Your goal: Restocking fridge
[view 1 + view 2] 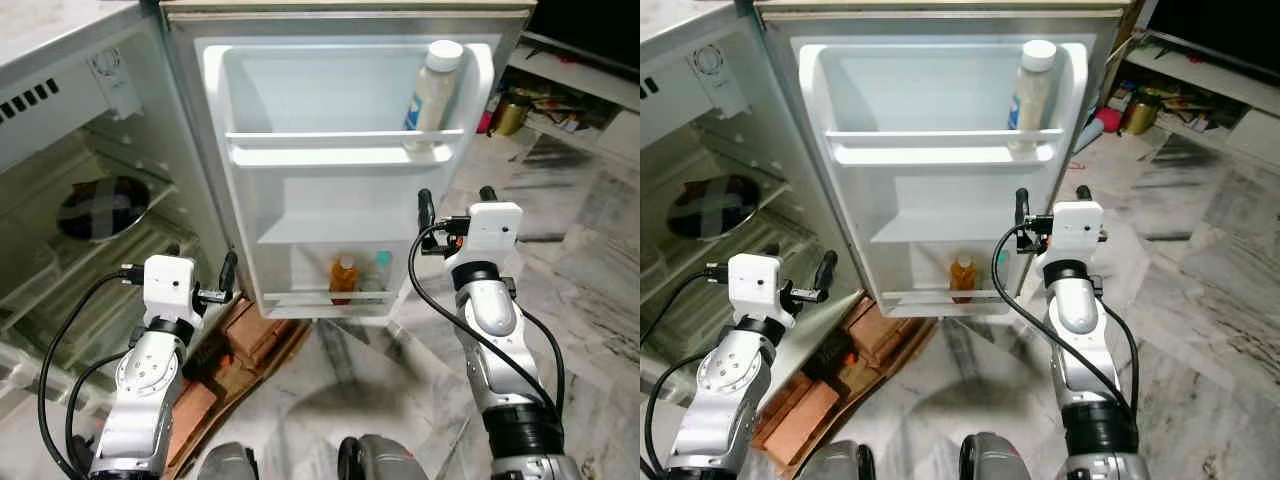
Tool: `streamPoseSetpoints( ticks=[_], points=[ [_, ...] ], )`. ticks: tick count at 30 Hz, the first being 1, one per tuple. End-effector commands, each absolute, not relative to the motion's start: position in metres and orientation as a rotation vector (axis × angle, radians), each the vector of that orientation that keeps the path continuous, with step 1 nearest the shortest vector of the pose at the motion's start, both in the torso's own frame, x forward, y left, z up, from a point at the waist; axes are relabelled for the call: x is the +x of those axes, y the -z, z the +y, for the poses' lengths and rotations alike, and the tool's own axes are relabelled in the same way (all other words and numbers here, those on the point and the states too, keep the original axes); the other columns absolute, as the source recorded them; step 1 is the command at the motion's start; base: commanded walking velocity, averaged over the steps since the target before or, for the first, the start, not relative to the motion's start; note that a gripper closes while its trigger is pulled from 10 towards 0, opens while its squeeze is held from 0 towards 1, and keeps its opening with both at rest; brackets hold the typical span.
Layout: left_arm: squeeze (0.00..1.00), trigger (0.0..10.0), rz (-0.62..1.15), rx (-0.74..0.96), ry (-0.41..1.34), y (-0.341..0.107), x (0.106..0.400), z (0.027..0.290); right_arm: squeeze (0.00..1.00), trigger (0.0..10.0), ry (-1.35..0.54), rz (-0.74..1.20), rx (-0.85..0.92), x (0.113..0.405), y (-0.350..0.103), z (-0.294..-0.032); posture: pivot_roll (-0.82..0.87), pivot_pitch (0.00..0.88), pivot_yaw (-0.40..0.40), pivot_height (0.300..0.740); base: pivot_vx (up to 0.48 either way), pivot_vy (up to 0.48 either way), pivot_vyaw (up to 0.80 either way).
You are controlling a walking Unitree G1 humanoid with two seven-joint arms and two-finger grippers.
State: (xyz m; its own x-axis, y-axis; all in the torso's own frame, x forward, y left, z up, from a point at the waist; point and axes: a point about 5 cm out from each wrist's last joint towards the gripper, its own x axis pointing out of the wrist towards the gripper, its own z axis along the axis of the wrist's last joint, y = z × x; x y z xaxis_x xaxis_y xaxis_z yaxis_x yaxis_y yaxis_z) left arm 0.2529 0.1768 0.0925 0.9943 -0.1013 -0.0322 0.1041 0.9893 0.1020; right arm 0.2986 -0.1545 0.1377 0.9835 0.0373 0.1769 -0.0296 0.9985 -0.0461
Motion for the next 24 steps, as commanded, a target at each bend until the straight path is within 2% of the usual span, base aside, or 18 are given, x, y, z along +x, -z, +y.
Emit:
streamPoseSetpoints(
  ticks=[1,5,12,17,24],
  points=[
    [0.0,10.0,0.024,0.105,0.119,-0.091,0.255,0.172,0.0,10.0,-0.051,-0.184,-0.04,0.297,-0.143,-0.158,0.01,0.046,-0.028,0.74,0.0,-0.48,0.0],
    [0.0,10.0,0.021,0.107,0.111,-0.09,0.257,0.176,0.0,10.0,-0.06,-0.177,-0.04,0.299,-0.144,-0.158,0.0,0.043,-0.04,0.74,0.0,-0.48,0.27],
    [0.0,10.0,0.017,0.111,0.101,-0.089,0.259,0.179,0.0,10.0,-0.071,-0.152,-0.03,0.297,-0.14,-0.156,0.0,0.031,-0.044,0.74,0.0,-0.48,0.8],
    [0.0,10.0,-0.01,0.123,0.106,-0.095,0.272,0.178,0.0,10.0,-0.085,-0.164,-0.017,0.304,-0.145,-0.149,0.0,0.021,-0.037,0.74,0.0,-0.48,0.8],
    [0.0,10.0,-0.018,0.134,0.072,-0.097,0.271,0.189,0.0,10.0,-0.113,-0.175,-0.021,0.303,-0.145,-0.137,0.0,0.059,-0.01,0.74,0.0,-0.48,0.74]
  ],
)
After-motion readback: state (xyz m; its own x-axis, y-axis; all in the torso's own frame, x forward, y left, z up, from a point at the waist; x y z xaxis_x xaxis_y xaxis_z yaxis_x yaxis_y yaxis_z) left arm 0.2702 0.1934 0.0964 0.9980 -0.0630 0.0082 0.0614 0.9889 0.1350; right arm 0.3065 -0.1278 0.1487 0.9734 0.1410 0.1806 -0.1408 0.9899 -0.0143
